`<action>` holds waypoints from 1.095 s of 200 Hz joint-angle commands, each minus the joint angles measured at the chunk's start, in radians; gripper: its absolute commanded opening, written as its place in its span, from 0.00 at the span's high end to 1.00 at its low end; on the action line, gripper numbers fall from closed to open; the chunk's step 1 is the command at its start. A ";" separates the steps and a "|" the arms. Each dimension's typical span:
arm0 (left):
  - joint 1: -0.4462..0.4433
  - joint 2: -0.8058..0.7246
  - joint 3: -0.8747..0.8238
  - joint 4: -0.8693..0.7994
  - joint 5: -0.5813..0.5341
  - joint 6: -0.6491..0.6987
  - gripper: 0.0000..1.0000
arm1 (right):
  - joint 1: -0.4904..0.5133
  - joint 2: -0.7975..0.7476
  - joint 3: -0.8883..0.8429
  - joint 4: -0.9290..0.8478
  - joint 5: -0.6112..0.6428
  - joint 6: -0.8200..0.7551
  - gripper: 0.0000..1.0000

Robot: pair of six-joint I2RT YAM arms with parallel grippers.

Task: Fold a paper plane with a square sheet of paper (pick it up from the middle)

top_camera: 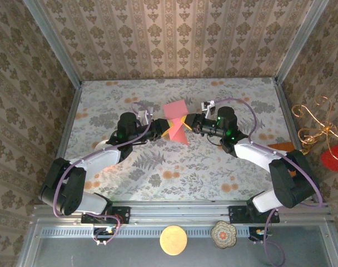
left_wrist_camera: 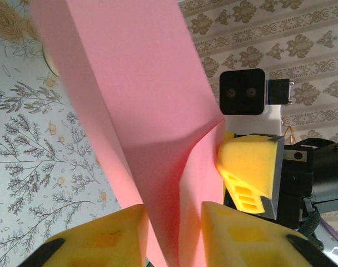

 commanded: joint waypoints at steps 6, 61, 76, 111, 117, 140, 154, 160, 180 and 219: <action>0.008 0.006 -0.008 0.034 0.016 0.014 0.74 | -0.006 -0.033 -0.015 0.011 -0.012 0.002 0.81; 0.014 0.015 -0.007 -0.008 0.008 0.036 0.89 | -0.027 -0.060 -0.026 -0.109 0.024 -0.052 0.63; 0.020 0.003 -0.002 -0.071 -0.003 0.072 0.91 | -0.045 -0.119 -0.026 -0.214 0.064 -0.102 0.56; 0.024 -0.078 0.094 -0.490 -0.120 0.319 0.91 | -0.099 -0.206 -0.013 -0.475 0.188 -0.222 0.48; 0.017 -0.098 0.130 -0.598 -0.167 0.382 0.91 | -0.109 -0.220 -0.015 -0.495 0.200 -0.232 0.47; -0.030 -0.115 0.298 -0.991 -0.416 0.590 0.91 | -0.131 -0.265 -0.008 -0.595 0.273 -0.284 0.44; -0.065 -0.089 0.398 -1.169 -0.581 0.669 0.91 | -0.133 -0.285 -0.001 -0.636 0.314 -0.308 0.44; -0.084 -0.071 0.440 -1.234 -0.648 0.693 0.91 | -0.134 -0.292 0.000 -0.647 0.329 -0.315 0.43; -0.145 0.012 0.572 -1.427 -0.863 0.743 0.90 | -0.135 -0.309 0.002 -0.675 0.362 -0.329 0.43; -0.245 0.245 0.799 -1.739 -1.266 0.726 0.90 | -0.138 -0.322 -0.008 -0.696 0.389 -0.335 0.43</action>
